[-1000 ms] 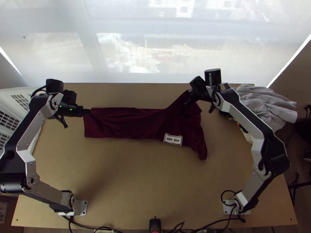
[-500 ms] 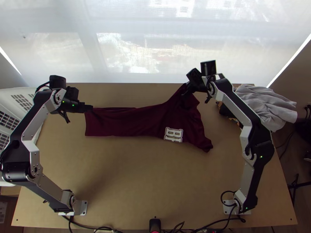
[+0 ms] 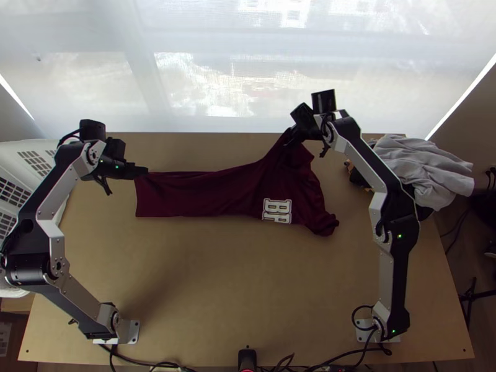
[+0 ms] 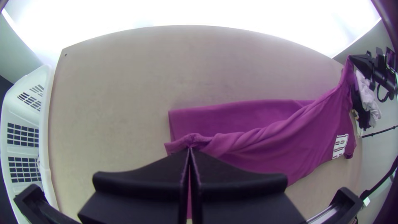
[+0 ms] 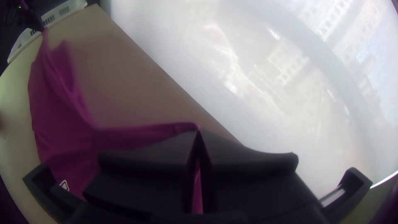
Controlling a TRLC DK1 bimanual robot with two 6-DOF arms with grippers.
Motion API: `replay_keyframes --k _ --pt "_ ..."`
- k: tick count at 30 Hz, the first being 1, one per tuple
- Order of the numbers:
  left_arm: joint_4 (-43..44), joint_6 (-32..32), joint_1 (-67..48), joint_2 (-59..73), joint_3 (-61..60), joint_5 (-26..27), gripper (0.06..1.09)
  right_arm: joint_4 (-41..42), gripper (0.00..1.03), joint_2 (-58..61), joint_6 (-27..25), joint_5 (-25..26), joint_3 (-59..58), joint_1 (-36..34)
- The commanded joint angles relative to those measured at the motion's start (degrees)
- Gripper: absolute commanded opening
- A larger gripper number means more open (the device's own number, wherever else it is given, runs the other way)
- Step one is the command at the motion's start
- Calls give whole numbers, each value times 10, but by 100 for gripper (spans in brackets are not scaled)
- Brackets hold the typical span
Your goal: Fold the t-shirt
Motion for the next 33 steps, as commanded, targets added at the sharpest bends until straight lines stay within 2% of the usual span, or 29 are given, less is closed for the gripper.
replay_keyframes --k 1,10,18,25,33 --pt "1 2 1 19 13 1 9 -15 3 5 3 0 -8 -9" --pt "11 3 -6 59 36 0 9 -13 3 -13 -1 0 -53 -37" --pt "10 4 -6 111 91 -2 9 -11 3 -34 8 0 -77 -33" --pt "11 4 -10 147 104 -3 9 -9 3 -80 11 0 -123 -25" --pt "13 5 -13 170 108 -3 9 0 3 -179 16 -1 -235 -11"
